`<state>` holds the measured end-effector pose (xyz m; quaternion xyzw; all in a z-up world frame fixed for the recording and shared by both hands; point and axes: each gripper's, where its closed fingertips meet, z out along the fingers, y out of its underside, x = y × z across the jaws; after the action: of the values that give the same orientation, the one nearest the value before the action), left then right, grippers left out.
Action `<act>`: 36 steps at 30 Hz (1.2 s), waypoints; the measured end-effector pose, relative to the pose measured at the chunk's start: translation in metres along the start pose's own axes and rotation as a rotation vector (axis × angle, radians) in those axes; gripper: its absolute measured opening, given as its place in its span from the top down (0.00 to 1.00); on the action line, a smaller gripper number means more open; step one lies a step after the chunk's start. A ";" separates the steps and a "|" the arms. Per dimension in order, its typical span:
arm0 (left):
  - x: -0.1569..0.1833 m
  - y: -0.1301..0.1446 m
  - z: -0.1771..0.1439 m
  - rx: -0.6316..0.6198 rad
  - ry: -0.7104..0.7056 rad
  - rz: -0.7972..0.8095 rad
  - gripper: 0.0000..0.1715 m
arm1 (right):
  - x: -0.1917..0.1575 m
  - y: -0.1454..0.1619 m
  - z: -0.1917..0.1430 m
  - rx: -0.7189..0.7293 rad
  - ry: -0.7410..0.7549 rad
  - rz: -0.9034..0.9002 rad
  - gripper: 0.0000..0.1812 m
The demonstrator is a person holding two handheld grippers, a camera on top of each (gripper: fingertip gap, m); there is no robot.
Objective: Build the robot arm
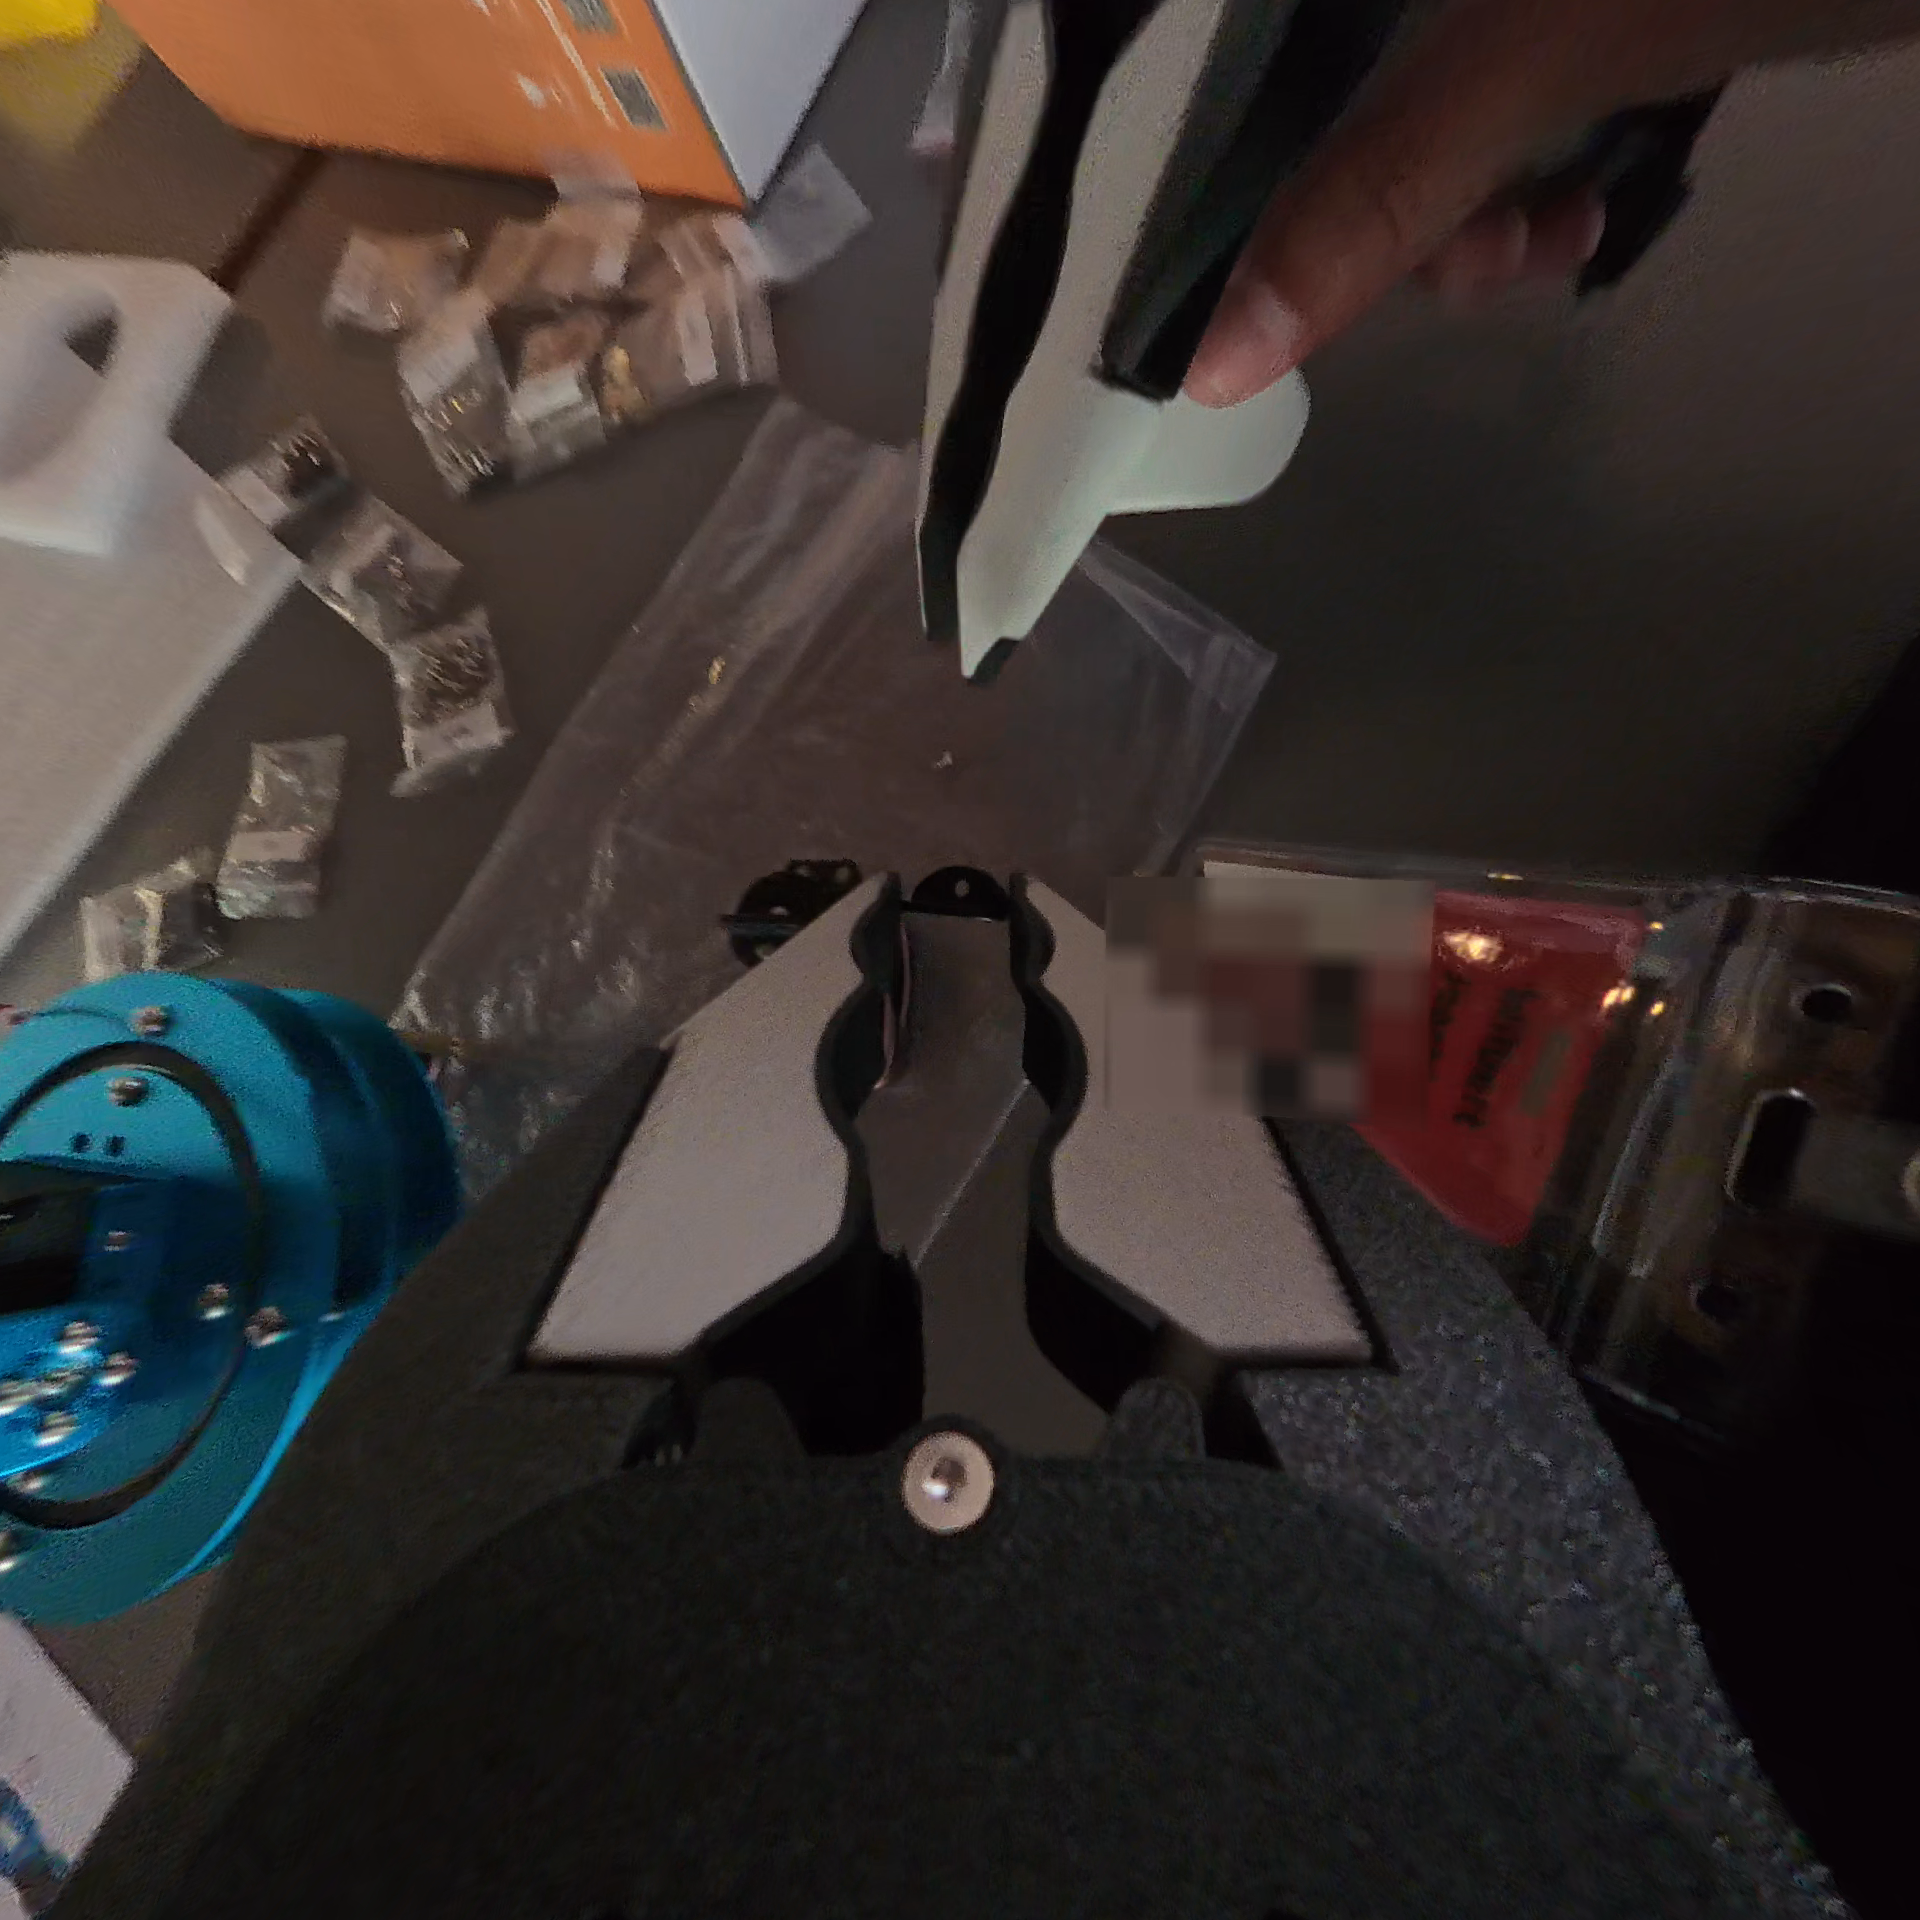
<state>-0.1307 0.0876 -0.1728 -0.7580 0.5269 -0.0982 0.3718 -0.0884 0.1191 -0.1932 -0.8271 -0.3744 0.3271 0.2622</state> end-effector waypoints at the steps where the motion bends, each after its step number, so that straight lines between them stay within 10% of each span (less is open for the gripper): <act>1: 0.004 0.004 0.006 -0.029 -0.002 0.000 0.88 | 0.004 0.004 0.003 -0.045 0.058 -0.074 0.92; 17: 0.016 0.020 0.037 -0.085 -0.049 -0.108 0.85 | 0.005 0.010 0.030 -0.143 0.095 -0.284 1.00; 36: 0.020 0.034 0.024 -0.033 0.010 -0.133 0.84 | -0.053 0.010 0.026 -0.050 -0.156 0.042 1.00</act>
<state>-0.1337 0.0753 -0.2169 -0.7969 0.4786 -0.1179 0.3492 -0.1301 0.0761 -0.1983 -0.8131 -0.3841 0.3866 0.2046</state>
